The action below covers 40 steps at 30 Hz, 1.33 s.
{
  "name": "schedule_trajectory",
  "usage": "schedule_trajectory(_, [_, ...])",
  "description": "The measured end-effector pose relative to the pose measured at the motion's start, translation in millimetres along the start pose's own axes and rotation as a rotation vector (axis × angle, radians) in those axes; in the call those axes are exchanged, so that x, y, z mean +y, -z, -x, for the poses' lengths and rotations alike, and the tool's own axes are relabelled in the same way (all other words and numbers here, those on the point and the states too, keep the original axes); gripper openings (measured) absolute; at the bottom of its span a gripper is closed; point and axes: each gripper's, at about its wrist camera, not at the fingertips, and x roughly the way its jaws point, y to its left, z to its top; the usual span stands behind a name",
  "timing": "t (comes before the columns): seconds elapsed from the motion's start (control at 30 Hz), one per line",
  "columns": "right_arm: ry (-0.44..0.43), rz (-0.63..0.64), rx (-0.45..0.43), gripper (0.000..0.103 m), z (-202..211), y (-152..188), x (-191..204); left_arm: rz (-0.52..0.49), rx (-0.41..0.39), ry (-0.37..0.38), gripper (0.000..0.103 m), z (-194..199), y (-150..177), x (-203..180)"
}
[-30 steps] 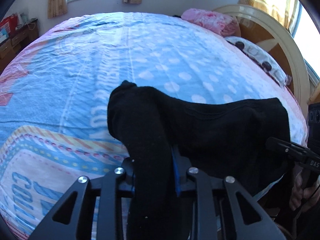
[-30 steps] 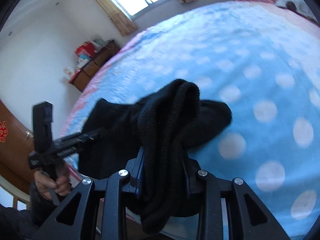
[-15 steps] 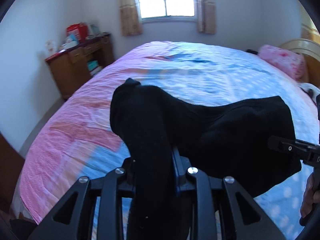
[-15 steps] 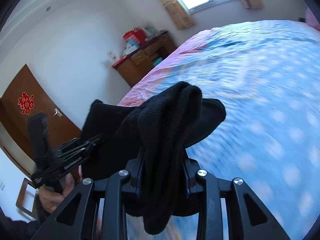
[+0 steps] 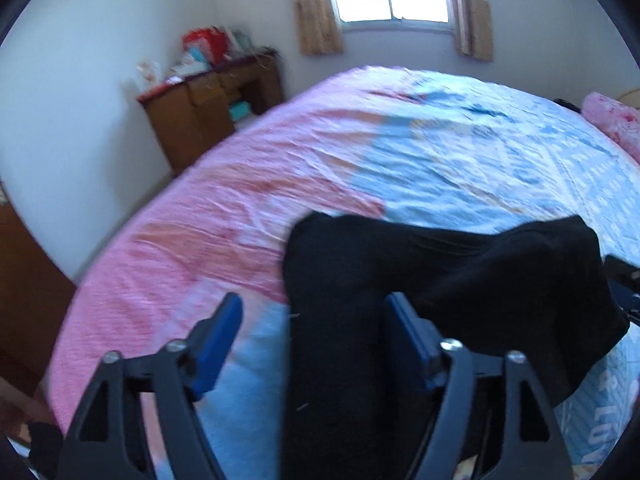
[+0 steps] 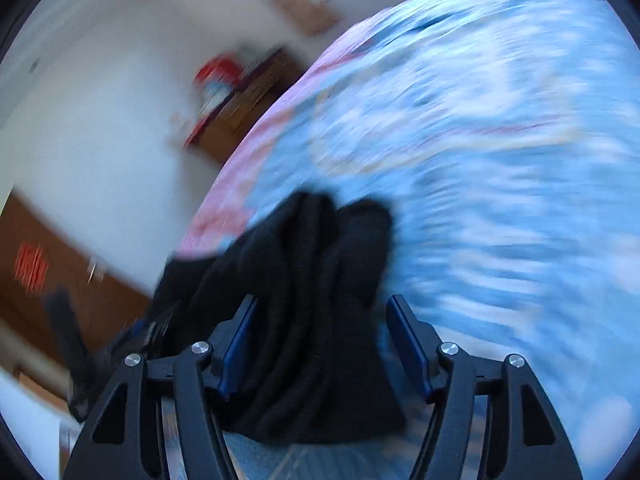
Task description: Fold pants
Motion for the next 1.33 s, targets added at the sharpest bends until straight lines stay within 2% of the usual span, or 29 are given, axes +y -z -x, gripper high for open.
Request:
schedule_trajectory(0.07, [0.012,-0.035,-0.088,0.068,32.9,9.2,6.8,0.014,-0.044,-0.014,0.094,21.1,2.6,9.9])
schedule_trajectory(0.13, [0.044,-0.007,-0.136,0.072,55.6,23.2,25.8,0.031,-0.087,-0.018,0.103,46.6,8.9,17.8])
schedule_trajectory(0.27, [0.105,0.162,-0.184,0.073,93.6,64.9,79.4,0.049,-0.138,-0.029,0.103,93.9,25.6,26.0])
schedule_trajectory(0.37, [0.116,0.237,-0.239,0.074,123.4,95.6,107.6,0.074,-0.15,-0.014,0.103,118.9,37.2,32.7])
schedule_trajectory(0.43, [0.163,0.28,-0.286,0.075,139.3,113.7,123.9,0.092,-0.158,-0.019,0.103,131.3,43.0,34.9])
schedule_trajectory(0.53, [0.189,0.328,-0.34,0.079,159.8,133.9,137.4,0.1,-0.157,-0.007,0.103,145.9,51.5,35.1])
schedule_trajectory(0.67, [0.213,0.351,-0.39,0.079,179.4,149.4,146.6,0.089,-0.156,0.0,0.103,163.6,58.2,31.9])
schedule_trajectory(0.77, [0.266,0.363,-0.452,0.079,192.2,158.9,152.5,0.093,-0.197,-0.012,0.103,177.4,62.5,31.4])
schedule_trajectory(0.87, [0.277,0.396,-0.491,0.079,199.8,166.0,160.1,0.078,-0.211,-0.013,0.103,185.4,63.8,28.1])
schedule_trajectory(0.97, [0.27,0.398,-0.499,0.079,205.0,169.9,163.2,0.056,-0.212,-0.023,0.103,189.7,63.4,23.4])
schedule_trajectory(1.17, [0.283,0.371,-0.544,0.079,214.4,175.0,159.5,0.041,-0.251,0.01,0.103,201.4,68.9,16.3])
schedule_trajectory(1.33, [0.283,0.349,-0.526,0.079,212.9,172.9,154.5,0.022,-0.241,0.002,0.103,201.3,68.6,11.0])
